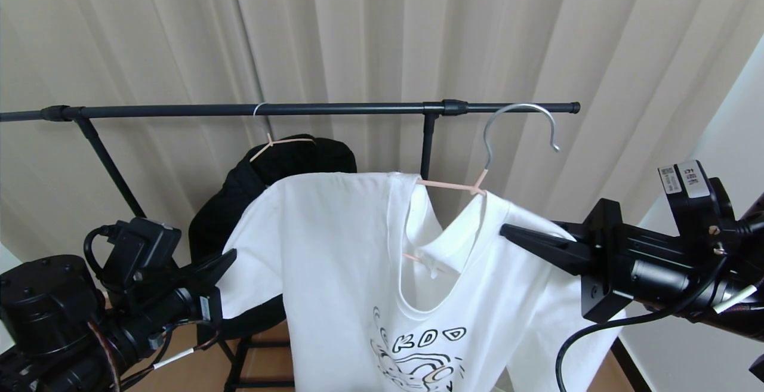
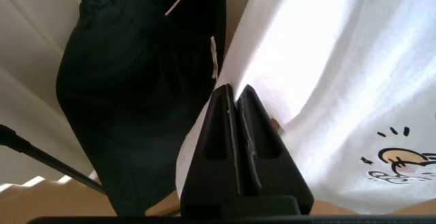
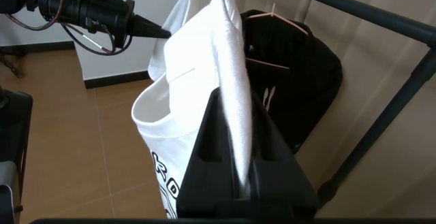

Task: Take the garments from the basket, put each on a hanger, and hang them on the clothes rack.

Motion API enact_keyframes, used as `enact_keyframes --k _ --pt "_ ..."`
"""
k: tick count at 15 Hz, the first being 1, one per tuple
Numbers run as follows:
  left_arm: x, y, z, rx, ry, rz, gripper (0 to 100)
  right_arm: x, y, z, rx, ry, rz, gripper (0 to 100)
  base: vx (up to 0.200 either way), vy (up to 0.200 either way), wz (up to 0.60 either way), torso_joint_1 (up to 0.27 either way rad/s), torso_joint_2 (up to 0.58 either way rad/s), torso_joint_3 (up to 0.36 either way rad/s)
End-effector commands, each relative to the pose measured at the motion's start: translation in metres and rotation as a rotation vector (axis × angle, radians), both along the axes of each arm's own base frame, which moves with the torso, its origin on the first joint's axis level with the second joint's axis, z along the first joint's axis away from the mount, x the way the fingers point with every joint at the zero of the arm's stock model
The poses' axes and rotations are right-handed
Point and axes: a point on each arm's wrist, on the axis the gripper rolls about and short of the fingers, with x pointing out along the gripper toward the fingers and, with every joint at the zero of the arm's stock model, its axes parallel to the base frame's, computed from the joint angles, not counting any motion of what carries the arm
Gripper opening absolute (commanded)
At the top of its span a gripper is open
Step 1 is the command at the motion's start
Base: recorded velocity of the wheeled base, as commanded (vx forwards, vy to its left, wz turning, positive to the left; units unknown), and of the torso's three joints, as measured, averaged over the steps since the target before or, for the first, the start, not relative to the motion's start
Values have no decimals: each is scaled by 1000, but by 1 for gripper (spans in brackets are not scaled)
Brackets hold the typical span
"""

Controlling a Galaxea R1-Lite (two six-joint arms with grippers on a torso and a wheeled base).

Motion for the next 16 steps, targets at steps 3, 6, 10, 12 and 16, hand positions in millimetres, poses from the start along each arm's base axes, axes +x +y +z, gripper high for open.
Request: enact_keyframes --k 3,6,10,12,16 --pt "-2 0 -2 -3 13 0 0 0 0 1 2 -6 1 0 0 0 0 0 0 0" --pt "-3 1 -4 -1 22 0 0 1 -2 1 2 -6 -7 0 0 0 0 0 0 0" --pt "-3 1 -4 -20 28 3 0 1 -2 2 4 -10 -7 0 0 0 0 0 0 0" --pt "-3 1 -4 -21 31 5 0 2 -3 3 5 -10 -15 0 0 0 0 0 0 0" --pt "-3 1 -4 -19 31 5 0 2 -4 3 6 -13 -21 0 0 0 0 0 0 0"
